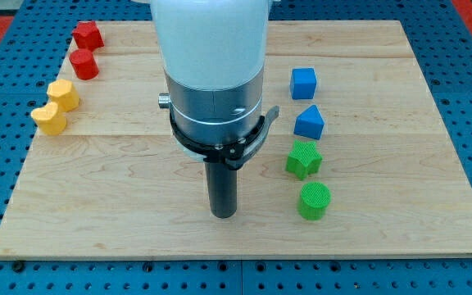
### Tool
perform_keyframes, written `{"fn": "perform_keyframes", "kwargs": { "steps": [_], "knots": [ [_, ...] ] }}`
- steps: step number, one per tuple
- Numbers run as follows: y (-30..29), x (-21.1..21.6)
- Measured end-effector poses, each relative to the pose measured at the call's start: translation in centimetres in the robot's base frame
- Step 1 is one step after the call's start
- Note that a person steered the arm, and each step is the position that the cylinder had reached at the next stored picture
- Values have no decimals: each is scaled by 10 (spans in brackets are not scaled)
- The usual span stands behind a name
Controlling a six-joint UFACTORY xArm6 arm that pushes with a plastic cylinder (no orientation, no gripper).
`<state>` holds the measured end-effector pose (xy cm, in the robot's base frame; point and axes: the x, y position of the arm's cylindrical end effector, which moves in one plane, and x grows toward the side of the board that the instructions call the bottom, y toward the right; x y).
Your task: Slide green circle towards the center
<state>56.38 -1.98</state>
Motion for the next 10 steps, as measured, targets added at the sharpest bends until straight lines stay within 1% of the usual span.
{"fn": "perform_keyframes", "kwargs": {
  "steps": [2, 3, 4, 5, 6, 7, 9, 10],
  "knots": [
    [0, 0],
    [47, 7],
    [91, 36],
    [123, 31],
    [132, 0],
    [76, -5],
    [130, -10],
    [93, -34]
  ]
}}
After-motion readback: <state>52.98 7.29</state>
